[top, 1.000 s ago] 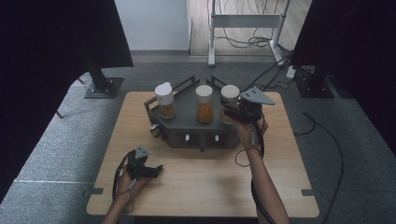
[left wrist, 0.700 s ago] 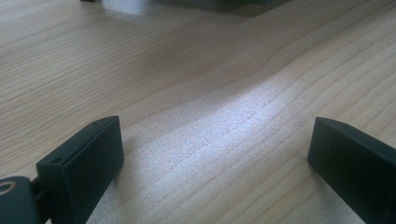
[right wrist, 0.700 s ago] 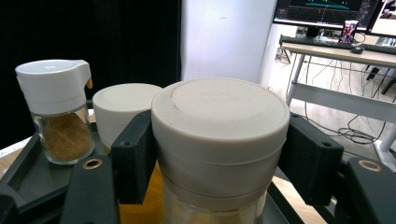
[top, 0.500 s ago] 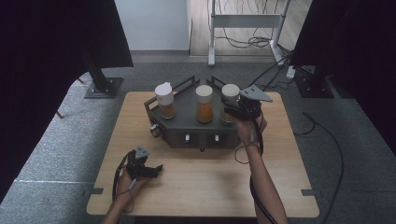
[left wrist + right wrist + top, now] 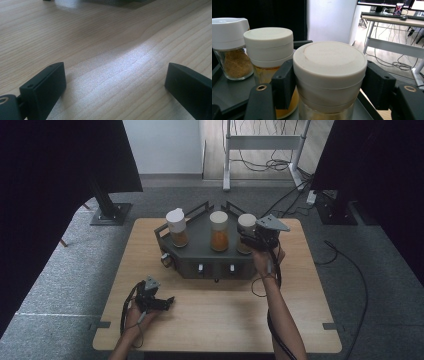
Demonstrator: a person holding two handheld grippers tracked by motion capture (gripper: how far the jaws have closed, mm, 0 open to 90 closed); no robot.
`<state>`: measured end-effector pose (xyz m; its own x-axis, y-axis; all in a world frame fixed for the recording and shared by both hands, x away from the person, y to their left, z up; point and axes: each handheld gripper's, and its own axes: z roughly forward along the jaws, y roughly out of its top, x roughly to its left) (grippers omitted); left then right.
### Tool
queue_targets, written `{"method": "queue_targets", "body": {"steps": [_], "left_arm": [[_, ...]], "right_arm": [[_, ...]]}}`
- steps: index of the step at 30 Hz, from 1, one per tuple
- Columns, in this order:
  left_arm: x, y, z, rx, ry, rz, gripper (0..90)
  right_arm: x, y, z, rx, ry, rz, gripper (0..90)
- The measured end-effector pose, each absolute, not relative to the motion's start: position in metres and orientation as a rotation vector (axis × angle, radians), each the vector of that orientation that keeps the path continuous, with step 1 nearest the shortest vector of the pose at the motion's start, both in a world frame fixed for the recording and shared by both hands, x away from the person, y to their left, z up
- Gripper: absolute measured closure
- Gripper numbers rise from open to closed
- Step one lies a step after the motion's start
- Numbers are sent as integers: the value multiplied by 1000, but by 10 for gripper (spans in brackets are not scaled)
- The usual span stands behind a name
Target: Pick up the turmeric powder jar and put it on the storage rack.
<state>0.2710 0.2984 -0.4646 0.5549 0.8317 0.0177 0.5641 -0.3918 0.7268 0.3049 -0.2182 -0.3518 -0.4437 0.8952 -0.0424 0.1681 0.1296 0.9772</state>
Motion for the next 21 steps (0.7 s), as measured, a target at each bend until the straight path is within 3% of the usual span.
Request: {"method": "queue_targets", "body": {"steps": [14,21], "left_arm": [[271,298,-465,2106,1117,502,33],[271,298,-465,2106,1117,503,33]], "right_arm": [[309,-224,-353,1072,1727,1388,311],[311,-220,-353,1052,1746,1372,197]]}}
